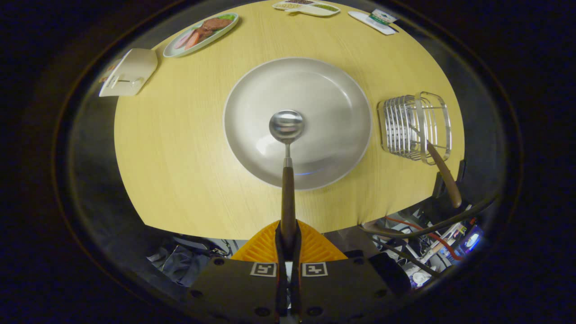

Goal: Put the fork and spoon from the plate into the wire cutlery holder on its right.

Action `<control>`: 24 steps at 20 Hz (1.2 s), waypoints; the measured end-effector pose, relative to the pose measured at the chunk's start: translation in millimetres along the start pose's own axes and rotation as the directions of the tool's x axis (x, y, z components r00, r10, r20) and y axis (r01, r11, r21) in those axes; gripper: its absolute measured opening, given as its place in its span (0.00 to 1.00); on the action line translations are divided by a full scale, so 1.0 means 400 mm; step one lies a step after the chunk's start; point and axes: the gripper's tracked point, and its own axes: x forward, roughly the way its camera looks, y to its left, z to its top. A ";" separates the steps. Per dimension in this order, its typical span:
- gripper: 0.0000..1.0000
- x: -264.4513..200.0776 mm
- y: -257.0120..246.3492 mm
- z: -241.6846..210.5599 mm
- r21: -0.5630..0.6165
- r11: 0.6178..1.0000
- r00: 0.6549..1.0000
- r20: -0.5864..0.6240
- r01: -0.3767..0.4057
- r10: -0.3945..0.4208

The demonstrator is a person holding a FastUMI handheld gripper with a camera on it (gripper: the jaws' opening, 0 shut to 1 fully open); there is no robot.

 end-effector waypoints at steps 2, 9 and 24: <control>0.07 -0.024 -0.002 0.007 0.001 1.000 1.000 0.012 -0.001 0.001; 0.07 -0.175 -0.050 0.013 0.010 1.000 0.998 0.058 0.023 -0.023; 0.07 -0.257 -0.384 0.014 0.194 0.980 0.999 -0.020 0.050 -0.047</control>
